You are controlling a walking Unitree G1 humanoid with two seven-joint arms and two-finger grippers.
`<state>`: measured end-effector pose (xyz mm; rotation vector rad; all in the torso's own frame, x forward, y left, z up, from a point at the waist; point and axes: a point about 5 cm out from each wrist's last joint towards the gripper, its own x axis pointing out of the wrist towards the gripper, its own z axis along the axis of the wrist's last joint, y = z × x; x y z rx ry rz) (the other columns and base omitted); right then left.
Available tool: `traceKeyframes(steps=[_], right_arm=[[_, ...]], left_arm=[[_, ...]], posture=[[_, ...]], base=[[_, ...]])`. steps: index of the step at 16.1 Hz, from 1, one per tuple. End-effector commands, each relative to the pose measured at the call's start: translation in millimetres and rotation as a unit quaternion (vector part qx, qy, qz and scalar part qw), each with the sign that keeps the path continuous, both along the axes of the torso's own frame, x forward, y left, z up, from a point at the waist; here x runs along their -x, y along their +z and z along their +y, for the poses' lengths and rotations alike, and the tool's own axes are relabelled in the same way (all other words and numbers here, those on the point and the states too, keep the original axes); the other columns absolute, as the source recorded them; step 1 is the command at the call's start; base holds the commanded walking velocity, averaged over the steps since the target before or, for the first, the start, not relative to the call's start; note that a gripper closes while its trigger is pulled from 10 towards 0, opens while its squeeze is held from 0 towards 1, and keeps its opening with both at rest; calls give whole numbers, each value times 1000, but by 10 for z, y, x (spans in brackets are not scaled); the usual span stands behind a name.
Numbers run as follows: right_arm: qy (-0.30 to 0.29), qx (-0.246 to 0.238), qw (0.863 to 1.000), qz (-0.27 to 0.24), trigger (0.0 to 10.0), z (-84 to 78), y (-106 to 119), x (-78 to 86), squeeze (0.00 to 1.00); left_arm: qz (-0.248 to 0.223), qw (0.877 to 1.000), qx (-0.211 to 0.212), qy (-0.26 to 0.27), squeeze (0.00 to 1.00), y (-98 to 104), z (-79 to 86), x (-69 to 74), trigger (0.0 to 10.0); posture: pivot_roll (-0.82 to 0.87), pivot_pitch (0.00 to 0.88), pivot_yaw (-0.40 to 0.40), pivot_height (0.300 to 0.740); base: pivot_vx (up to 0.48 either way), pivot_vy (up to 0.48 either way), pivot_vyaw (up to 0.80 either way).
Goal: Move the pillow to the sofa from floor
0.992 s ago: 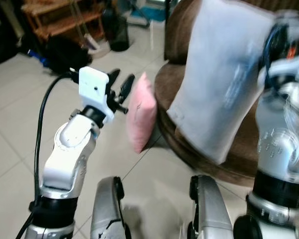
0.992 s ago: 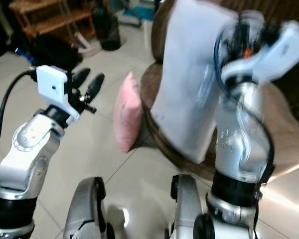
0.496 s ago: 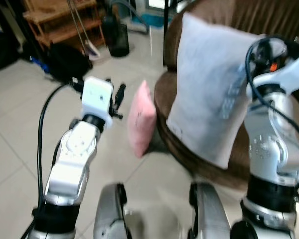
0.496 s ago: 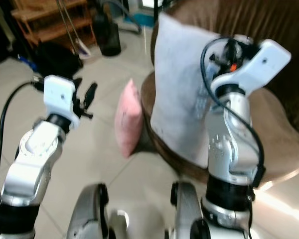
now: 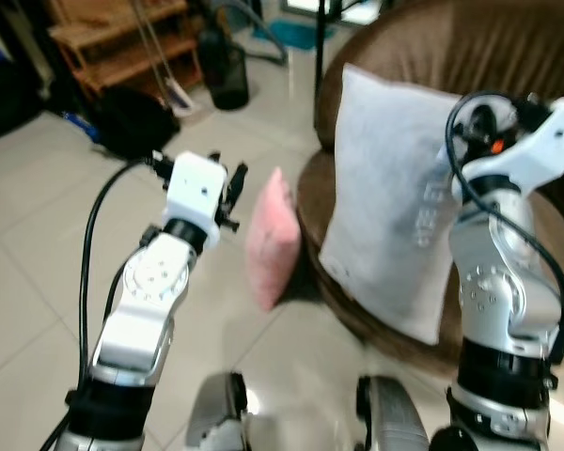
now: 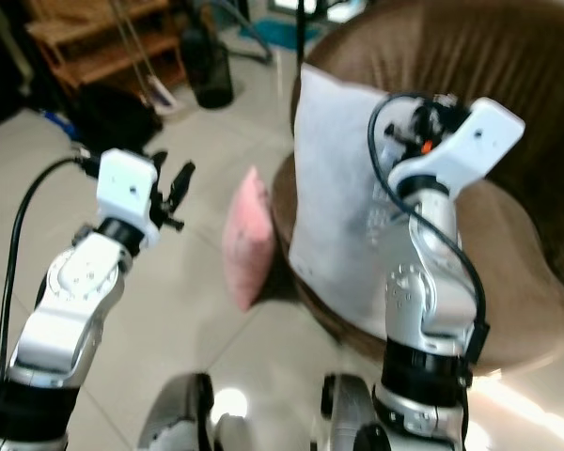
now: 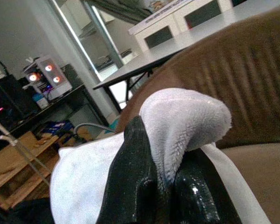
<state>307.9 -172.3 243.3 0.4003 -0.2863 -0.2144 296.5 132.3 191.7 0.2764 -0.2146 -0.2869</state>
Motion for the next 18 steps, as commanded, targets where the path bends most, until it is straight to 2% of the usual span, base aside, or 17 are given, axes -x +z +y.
traceKeyframes(steps=[1,6,9,11,13,18], right_arm=[[4,8,1000,-20,10000,40,98,22,0],[0,12,1000,-11,10000,3,60,17,0],[1,23,1000,14,10000,-12,-78,9,0],[9,50,998,43,10000,13,-199,-11,0],[12,37,998,50,10000,12,-241,-11,0],[9,26,998,62,10000,19,-320,7,0]], left_arm=[[0,1000,-5,-3,0,-12,3,2,10000],[4,1000,6,-4,0,-43,-17,-20,10000],[4,1000,0,3,0,-68,-17,-36,10000],[4,1000,-2,-4,0,-69,-13,-37,10000],[3,1000,-4,-3,0,-62,4,-50,10000],[8,1000,-5,-12,0,-70,-4,-63,10000]], posture=[[-38,0,61,695],[-50,0,63,740],[-46,0,56,740],[-38,0,54,740],[-31,0,58,740],[-40,0,74,740]], base=[[0,0,0],[0,0,0],[0,0,0],[0,0,0],[144,0,0],[336,0,-800]])
